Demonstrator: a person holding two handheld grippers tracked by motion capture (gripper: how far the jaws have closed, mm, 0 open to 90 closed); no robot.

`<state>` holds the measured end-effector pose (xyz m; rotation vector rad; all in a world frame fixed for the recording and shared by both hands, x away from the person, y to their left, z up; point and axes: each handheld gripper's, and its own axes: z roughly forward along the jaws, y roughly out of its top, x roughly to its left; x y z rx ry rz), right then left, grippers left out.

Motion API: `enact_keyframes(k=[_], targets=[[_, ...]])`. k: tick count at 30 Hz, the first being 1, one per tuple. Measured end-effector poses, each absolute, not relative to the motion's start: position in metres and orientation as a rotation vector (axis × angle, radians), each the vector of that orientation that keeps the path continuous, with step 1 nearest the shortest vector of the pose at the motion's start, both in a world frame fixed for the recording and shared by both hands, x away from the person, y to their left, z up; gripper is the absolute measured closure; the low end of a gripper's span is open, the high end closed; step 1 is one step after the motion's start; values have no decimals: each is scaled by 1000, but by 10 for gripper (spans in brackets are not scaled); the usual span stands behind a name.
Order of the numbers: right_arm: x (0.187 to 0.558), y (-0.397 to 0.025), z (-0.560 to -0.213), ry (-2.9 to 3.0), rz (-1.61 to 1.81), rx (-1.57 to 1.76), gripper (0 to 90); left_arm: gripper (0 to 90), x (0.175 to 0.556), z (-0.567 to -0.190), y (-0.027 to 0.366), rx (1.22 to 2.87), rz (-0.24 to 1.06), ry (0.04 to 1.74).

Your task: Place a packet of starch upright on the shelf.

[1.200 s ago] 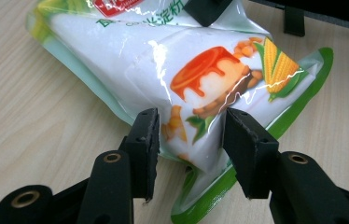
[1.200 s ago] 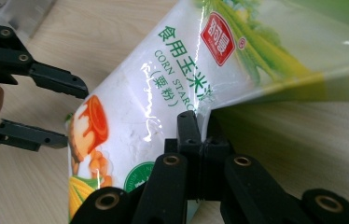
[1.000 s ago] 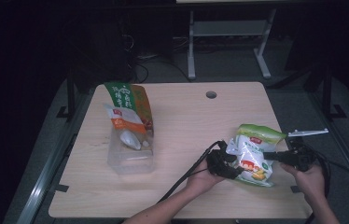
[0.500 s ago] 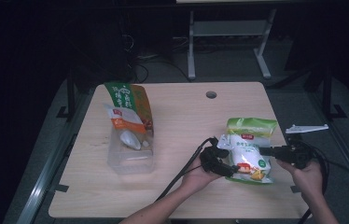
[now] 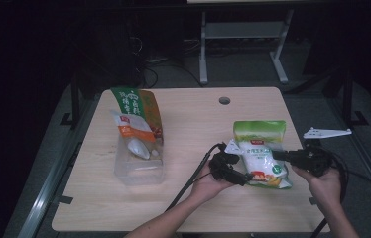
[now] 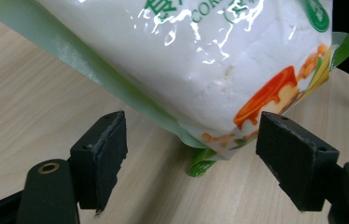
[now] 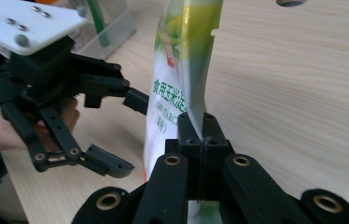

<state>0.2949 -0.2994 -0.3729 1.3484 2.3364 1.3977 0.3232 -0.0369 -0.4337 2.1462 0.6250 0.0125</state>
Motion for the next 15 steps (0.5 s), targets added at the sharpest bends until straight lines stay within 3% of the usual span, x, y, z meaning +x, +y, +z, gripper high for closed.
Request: enact_keyframes(k=[4, 7, 12, 15], targets=[[294, -296, -371, 2339, 1426, 1319, 899, 227, 329, -436, -34, 2126, -8, 641], [293, -293, -371, 2335, 1456, 1301, 899, 224, 333, -439, -34, 2085, -95, 669], [293, -293, -373, 2315, 1501, 1273, 899, 401, 335, -435, -29, 2066, -120, 621], [293, -292, -375, 2317, 1542, 1272, 899, 454, 336, -432, -26, 2040, -100, 616]])
